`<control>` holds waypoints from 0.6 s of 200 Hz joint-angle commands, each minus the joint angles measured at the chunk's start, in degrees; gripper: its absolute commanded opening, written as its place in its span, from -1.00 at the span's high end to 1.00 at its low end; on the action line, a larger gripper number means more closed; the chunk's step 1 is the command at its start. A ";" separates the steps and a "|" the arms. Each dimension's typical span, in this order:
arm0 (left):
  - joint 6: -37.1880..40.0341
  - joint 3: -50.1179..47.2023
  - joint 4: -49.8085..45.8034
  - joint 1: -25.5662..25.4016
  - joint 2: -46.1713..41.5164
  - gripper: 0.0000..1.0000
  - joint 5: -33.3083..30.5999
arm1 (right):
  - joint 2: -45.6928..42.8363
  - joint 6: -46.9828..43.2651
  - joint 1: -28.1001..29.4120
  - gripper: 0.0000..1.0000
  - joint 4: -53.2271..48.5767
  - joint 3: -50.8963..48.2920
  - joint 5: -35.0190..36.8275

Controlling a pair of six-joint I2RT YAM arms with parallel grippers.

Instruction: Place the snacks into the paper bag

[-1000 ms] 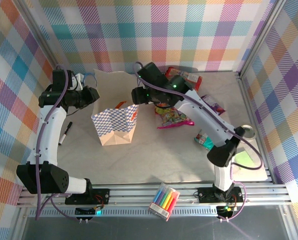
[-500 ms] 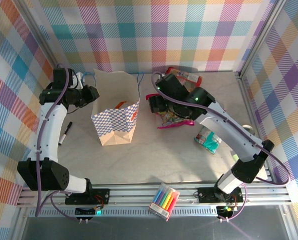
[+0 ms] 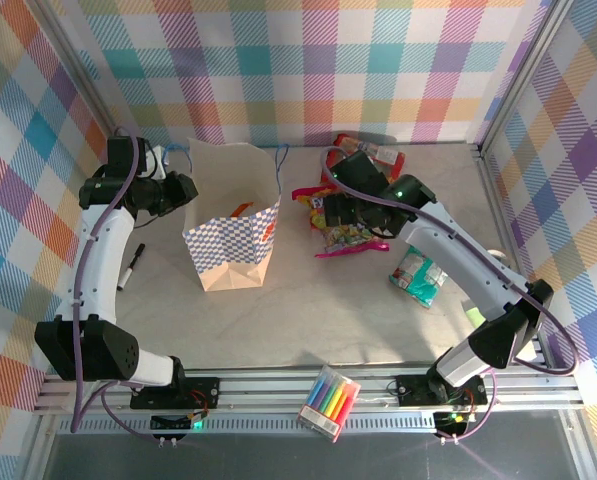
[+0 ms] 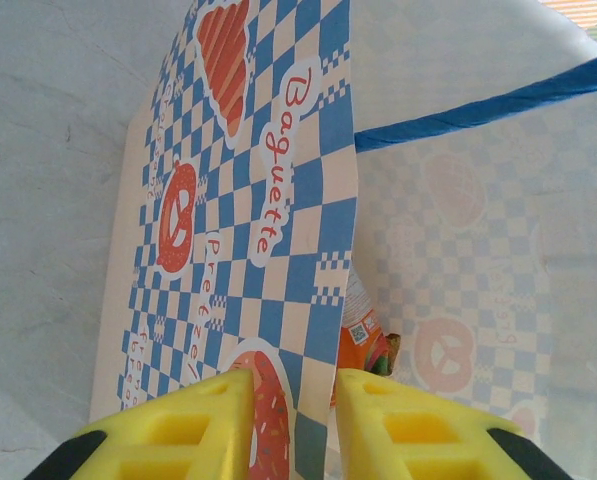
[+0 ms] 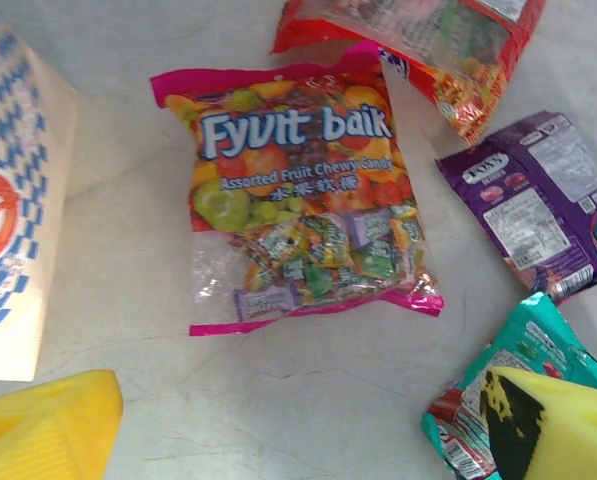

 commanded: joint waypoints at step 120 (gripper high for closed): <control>1.30 1.71 -1.74 0.70 0.09 0.43 -1.24 | 6.10 -2.06 -21.57 -0.69 18.57 -11.00 -25.82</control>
